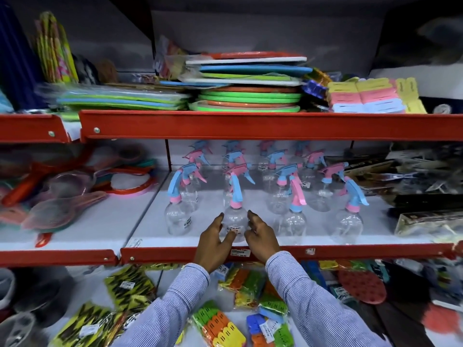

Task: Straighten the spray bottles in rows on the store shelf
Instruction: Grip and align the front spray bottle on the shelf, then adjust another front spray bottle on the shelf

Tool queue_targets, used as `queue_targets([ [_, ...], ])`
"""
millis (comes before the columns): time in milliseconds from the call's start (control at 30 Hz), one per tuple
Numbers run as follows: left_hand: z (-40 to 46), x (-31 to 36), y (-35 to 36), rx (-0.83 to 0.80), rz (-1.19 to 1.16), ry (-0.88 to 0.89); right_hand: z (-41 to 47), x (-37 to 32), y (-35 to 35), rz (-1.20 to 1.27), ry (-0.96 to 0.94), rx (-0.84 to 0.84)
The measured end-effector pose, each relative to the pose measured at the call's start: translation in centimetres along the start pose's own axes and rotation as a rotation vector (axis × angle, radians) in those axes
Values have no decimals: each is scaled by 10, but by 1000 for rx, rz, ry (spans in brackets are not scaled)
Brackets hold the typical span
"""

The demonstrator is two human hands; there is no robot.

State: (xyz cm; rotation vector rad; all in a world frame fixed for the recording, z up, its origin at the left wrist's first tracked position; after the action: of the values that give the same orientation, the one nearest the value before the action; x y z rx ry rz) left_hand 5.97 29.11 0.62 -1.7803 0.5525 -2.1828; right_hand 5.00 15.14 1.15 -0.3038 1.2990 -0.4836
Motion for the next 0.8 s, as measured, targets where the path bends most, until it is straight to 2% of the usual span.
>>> queue_targets([
  [267, -19, 7, -4, 48, 90, 79, -16, -2, 0, -44, -30, -28],
  [400, -36, -4, -12, 106, 358, 143, -34, -9, 4, -292, -178, 2],
  [567, -62, -17, -37, 255, 741, 206, -64, -27, 26, -656, -357, 56],
  [667, -73, -29, -62, 283, 811, 177, -68, -35, 48, -764, -443, 93],
  [800, -74, -46, -93, 280, 824, 145, -62, -46, 75, -758, -498, 49],
])
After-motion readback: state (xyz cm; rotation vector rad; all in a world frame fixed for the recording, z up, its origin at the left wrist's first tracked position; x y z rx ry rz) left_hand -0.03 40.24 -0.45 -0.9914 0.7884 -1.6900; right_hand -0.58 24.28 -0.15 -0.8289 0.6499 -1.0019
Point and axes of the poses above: each hand's wrist, its own z-axis towards the middle knuckle, its own y-axis out of the palm, x = y × z, the point moved 5 cm from there along z, towards the middle knuckle, and after that the axes turned 8 degrees about -y, right-handed, at the moved point
